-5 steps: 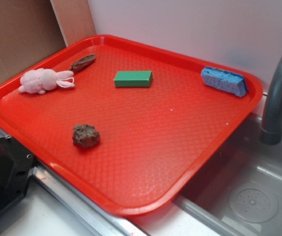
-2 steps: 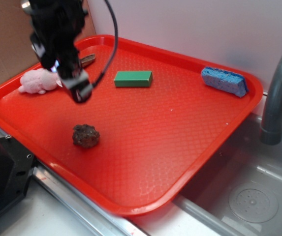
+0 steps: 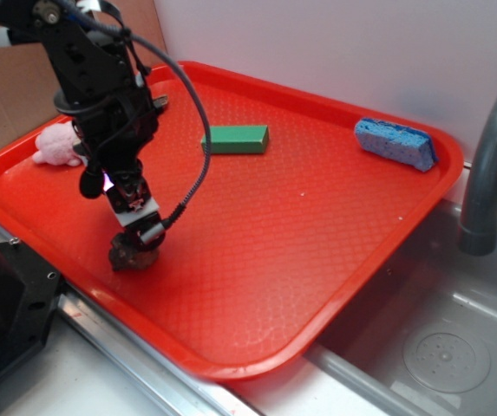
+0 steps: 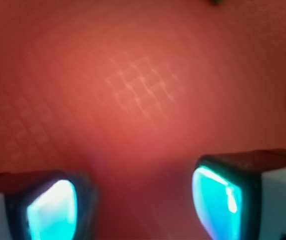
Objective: Grab the rock.
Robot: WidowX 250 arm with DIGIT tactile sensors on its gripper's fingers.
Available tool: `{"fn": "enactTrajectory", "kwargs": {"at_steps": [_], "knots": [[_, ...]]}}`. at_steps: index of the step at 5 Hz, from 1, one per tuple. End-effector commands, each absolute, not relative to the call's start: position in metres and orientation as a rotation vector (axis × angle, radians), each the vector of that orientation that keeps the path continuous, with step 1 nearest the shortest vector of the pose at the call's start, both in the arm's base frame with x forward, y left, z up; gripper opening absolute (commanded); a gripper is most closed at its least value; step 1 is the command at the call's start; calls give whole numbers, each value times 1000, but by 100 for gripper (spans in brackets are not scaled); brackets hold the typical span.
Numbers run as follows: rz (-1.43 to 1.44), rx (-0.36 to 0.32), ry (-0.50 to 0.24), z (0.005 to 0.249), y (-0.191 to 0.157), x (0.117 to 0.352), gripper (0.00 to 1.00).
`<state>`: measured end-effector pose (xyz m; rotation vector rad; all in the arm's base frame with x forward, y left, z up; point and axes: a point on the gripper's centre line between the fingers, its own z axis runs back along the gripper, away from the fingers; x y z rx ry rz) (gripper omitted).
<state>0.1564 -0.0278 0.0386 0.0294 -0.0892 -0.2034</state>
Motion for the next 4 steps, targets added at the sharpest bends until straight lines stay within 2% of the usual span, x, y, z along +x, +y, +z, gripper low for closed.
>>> {"fn": "enactTrajectory", "kwargs": {"at_steps": [1,2,3,4], "knots": [[-217,-52,-134,72,-36,141,100],[-129,-27,-157,110,-32,136,100],[-129,-23,-117,110,-37,130,100],[-121,-1,-18,81,-45,124,100]]}}
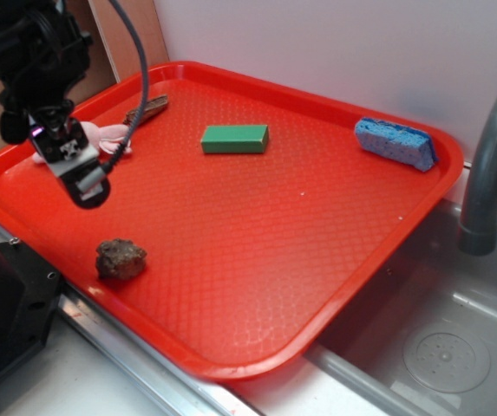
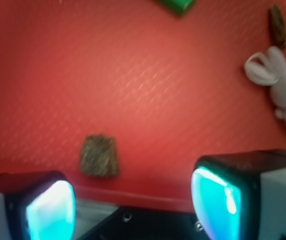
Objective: Grab the rock.
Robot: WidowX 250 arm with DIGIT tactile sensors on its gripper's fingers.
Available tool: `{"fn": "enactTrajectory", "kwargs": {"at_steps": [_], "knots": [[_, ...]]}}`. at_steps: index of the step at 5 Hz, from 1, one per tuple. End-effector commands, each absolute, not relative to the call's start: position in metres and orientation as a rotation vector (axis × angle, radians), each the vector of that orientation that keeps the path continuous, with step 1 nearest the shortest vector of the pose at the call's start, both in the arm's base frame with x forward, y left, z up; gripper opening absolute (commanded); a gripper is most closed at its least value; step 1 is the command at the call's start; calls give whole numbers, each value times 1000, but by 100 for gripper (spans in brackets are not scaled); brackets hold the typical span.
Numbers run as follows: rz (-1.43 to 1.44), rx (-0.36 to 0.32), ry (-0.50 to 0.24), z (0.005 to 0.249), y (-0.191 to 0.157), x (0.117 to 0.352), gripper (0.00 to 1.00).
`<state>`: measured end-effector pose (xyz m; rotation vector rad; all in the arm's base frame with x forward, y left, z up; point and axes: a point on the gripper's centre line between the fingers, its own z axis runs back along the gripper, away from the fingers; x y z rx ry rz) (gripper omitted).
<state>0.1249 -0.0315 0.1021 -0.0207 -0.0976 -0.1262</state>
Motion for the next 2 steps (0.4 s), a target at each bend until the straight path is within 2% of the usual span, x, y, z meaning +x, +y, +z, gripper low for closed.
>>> {"fn": "enactTrajectory", "kwargs": {"at_steps": [1,2], "knots": [[-132,21,21,52,-51,120,100],[-135,18,54,31,-50,128,100]]}}
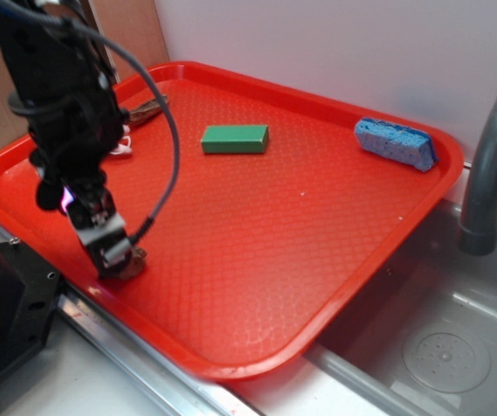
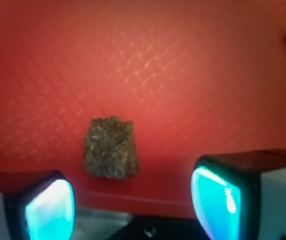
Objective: Grab the rock.
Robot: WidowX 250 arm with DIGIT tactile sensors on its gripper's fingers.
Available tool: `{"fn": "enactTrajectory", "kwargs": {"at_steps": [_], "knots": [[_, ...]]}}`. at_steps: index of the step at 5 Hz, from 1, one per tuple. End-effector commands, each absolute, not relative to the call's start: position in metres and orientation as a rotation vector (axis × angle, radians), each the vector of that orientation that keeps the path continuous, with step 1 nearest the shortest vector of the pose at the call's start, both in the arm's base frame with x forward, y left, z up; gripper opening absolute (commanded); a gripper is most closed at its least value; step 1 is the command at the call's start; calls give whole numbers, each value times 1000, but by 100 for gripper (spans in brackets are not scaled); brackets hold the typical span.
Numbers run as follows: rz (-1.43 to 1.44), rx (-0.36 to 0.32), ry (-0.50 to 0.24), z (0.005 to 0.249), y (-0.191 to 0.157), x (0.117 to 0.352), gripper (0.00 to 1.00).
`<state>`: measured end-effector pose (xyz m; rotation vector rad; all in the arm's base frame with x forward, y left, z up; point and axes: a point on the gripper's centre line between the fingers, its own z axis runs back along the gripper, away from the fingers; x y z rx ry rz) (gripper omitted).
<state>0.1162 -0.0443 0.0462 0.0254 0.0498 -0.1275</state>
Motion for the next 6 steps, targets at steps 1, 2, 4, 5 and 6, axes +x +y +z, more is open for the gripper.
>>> {"fn": "enactTrajectory", "kwargs": {"at_steps": [1,2,4,5,6], "knots": [[-126,37,102,16,-52,128,100],[-88,41,123,17,-48,126,0],[218,44,-98,103,-2,136,0],[387,41,-91,153,20,156,0],[451,68,-111,204,18,175,0]]}}
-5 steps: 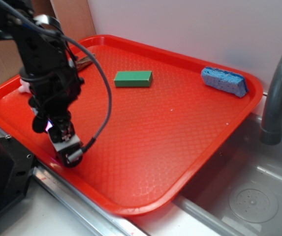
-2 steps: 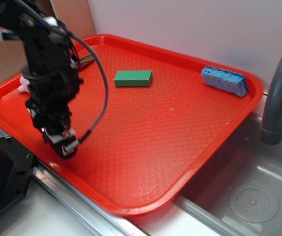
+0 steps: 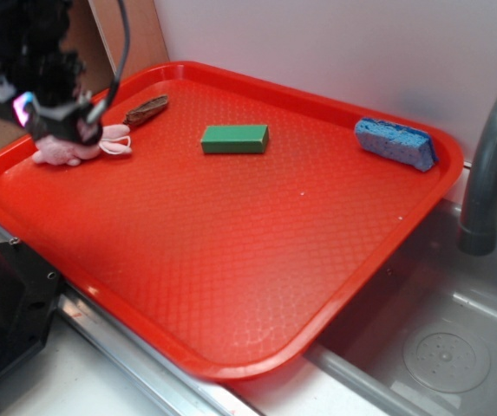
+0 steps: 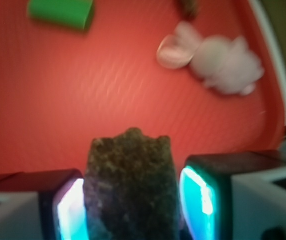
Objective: Grab the rock.
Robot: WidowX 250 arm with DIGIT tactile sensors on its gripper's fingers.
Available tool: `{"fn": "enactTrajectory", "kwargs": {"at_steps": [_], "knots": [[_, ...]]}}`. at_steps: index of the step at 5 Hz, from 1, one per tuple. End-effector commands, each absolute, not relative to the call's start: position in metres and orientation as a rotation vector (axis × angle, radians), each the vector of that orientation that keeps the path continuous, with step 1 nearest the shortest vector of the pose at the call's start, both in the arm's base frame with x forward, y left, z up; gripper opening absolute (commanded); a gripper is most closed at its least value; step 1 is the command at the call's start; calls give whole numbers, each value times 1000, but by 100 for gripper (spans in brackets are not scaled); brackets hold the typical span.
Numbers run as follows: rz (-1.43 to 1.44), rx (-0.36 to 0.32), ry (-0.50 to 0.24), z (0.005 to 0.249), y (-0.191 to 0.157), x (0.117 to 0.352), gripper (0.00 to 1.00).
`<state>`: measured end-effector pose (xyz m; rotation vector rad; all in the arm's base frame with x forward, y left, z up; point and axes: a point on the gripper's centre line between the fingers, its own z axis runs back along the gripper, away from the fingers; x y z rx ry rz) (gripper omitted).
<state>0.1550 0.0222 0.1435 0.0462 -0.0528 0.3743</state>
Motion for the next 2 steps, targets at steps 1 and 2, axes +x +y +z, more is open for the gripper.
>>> {"fn": "enactTrajectory", "kwargs": {"at_steps": [1,2], "knots": [[470,80,-152,219,14,179,0],[503,180,-167,212,17,187,0]]}}
